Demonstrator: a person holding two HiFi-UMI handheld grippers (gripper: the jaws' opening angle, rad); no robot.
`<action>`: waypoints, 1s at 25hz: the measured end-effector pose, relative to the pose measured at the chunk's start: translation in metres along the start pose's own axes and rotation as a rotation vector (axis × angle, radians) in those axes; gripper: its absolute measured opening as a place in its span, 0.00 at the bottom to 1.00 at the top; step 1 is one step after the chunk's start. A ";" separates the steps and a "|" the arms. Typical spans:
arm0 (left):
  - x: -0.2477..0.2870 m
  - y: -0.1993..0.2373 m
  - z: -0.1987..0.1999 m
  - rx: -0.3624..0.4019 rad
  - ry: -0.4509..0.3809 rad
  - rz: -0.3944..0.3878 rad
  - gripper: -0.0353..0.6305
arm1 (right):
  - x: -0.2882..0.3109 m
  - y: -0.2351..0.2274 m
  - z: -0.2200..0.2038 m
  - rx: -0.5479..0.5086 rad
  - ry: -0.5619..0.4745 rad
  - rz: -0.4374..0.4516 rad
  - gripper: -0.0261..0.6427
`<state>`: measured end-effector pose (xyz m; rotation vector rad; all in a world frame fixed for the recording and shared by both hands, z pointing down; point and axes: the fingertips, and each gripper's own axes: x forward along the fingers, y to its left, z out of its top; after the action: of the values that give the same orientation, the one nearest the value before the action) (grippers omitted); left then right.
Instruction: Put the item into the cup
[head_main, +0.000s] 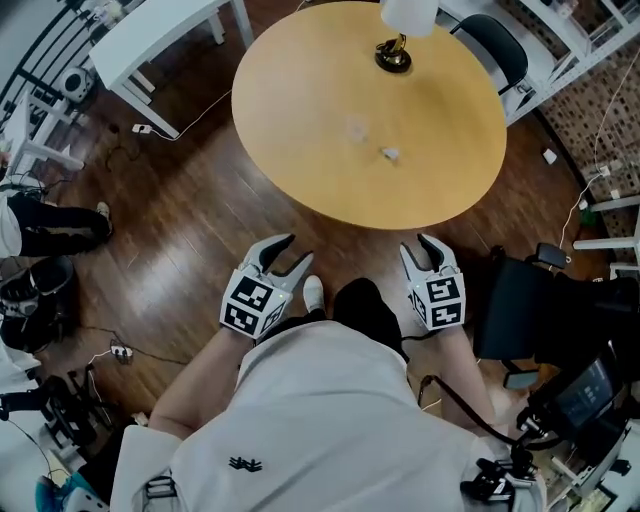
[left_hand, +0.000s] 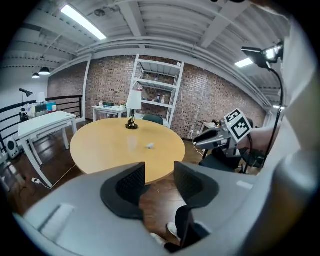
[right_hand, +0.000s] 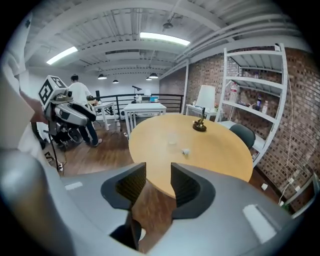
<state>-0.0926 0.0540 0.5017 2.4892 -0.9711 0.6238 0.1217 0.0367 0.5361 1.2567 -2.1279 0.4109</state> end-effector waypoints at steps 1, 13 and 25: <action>0.003 0.002 0.001 -0.011 0.003 0.002 0.30 | 0.009 -0.007 0.007 -0.010 0.002 0.006 0.28; 0.068 0.040 0.072 -0.091 0.018 0.101 0.30 | 0.171 -0.105 0.049 -0.181 0.106 0.104 0.27; 0.086 0.088 0.095 -0.143 0.031 0.192 0.30 | 0.285 -0.139 0.011 -0.197 0.315 0.158 0.27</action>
<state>-0.0738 -0.0992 0.4868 2.2730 -1.2086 0.6266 0.1379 -0.2296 0.7082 0.8548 -1.9480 0.4240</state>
